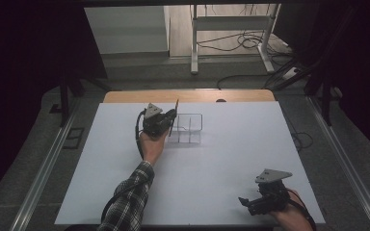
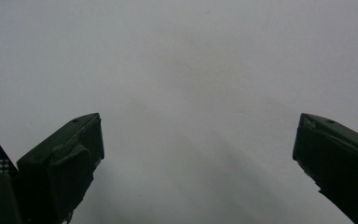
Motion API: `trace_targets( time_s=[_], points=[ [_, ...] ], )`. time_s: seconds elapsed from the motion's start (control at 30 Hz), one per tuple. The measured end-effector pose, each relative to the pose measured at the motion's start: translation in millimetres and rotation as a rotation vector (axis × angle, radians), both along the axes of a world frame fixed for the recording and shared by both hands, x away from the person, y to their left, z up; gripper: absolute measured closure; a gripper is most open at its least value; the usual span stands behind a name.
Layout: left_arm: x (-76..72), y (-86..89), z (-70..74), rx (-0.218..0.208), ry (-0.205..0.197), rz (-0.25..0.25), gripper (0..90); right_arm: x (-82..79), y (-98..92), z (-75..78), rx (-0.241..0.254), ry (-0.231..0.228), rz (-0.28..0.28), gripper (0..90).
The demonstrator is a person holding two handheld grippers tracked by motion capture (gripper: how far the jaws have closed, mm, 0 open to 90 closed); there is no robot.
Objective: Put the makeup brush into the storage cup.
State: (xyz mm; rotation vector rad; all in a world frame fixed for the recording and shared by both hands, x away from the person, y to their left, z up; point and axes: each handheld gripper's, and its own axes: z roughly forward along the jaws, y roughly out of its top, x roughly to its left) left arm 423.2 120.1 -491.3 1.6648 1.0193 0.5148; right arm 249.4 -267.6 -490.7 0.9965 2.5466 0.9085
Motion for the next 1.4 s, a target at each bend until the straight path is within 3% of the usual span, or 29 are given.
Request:
trace_targets(
  time_s=[0.23,0.3,0.33,0.97,1.4],
  points=[
    [-2.5,-0.9,-0.3,0.003,-0.009,0.007,80.7,-0.1,0.3,-0.2,-0.002,0.003,-0.001,1.9],
    [-2.3,-0.6,1.8,-0.012,-0.011,-0.007,68.3,0.0,0.2,-0.2,-0.002,0.003,-0.002,1.9],
    [-2.7,-0.8,3.0,-0.008,-0.014,-0.012,66.3,0.0,0.1,-0.2,-0.001,0.003,-0.002,1.9],
    [-8.7,6.3,21.9,-0.005,-0.016,-0.061,54.3,0.1,0.0,0.1,0.000,0.001,-0.002,1.9],
    [-11.2,20.7,31.8,0.034,-0.016,-0.075,49.4,-0.1,-0.2,0.4,0.000,0.000,-0.004,1.9]
  ],
)
